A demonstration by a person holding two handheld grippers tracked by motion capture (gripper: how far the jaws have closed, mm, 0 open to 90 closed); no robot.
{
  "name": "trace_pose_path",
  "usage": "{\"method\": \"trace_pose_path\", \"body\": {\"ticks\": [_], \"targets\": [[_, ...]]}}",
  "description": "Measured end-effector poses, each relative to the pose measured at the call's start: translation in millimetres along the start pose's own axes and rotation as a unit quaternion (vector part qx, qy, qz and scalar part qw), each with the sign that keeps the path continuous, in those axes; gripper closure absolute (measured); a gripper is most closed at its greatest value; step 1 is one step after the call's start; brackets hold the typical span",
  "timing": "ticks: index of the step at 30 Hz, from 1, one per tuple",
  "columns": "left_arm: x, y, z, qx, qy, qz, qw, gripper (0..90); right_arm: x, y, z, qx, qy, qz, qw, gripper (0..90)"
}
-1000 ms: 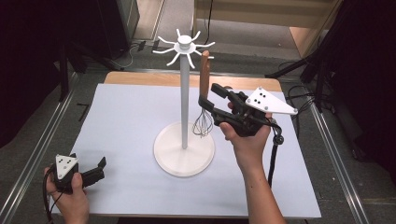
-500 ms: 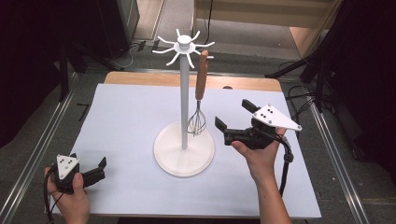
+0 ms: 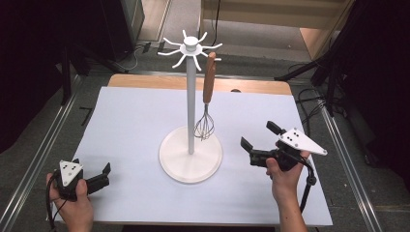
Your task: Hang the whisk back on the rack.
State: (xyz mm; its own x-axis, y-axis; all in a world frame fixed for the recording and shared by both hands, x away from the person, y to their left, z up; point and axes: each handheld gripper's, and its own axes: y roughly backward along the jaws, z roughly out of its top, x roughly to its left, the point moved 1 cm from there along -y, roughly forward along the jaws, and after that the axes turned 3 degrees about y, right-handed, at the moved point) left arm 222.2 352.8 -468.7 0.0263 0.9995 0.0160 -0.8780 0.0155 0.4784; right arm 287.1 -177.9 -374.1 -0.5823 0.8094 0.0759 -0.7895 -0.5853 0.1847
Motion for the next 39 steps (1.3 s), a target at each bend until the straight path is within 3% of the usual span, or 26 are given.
{"method": "trace_pose_path", "body": {"ticks": [9,14,22,25,29,32,34,36,39], "targets": [[-0.5,-0.1,-0.2,-0.003,-0.004,0.000,1.0000,1.9,-21.8,16.2,-40.6,0.025,-0.010,-0.018,0.9995,0.0],[-0.6,0.7,-0.3,-0.004,-0.007,0.000,1.0000,1.9,-35.1,26.7,-63.4,0.034,-0.029,-0.034,0.9984,0.0],[-1.1,0.8,-0.4,-0.004,-0.008,0.001,1.0000,1.9,-59.6,52.5,-91.5,0.051,-0.047,-0.065,0.9954,0.0],[-1.5,0.8,-0.5,-0.006,-0.011,0.001,0.9999,1.9,-67.9,61.1,-101.0,0.069,-0.058,-0.061,0.9940,0.0],[-1.6,0.6,-0.3,-0.003,-0.010,0.002,0.9999,1.8,-75.8,73.0,-112.3,0.097,-0.052,-0.078,0.9908,0.0],[-1.2,0.7,-0.4,-0.004,-0.009,0.000,1.0000,1.8,-82.8,84.5,-119.0,0.119,-0.053,-0.100,0.9864,0.0],[-1.3,1.1,-0.5,-0.006,-0.010,-0.002,0.9999,1.8,-87.2,91.9,-120.8,0.130,-0.057,-0.098,0.9851,0.0],[-1.1,1.1,-0.5,-0.005,-0.011,-0.003,0.9999,1.9,-88.8,99.1,-122.7,0.152,-0.040,-0.117,0.9806,0.0],[-1.3,0.5,-0.4,-0.003,-0.008,-0.003,1.0000,1.9,-95.0,108.9,-131.2,0.172,-0.054,-0.125,0.9756,0.0]]}}
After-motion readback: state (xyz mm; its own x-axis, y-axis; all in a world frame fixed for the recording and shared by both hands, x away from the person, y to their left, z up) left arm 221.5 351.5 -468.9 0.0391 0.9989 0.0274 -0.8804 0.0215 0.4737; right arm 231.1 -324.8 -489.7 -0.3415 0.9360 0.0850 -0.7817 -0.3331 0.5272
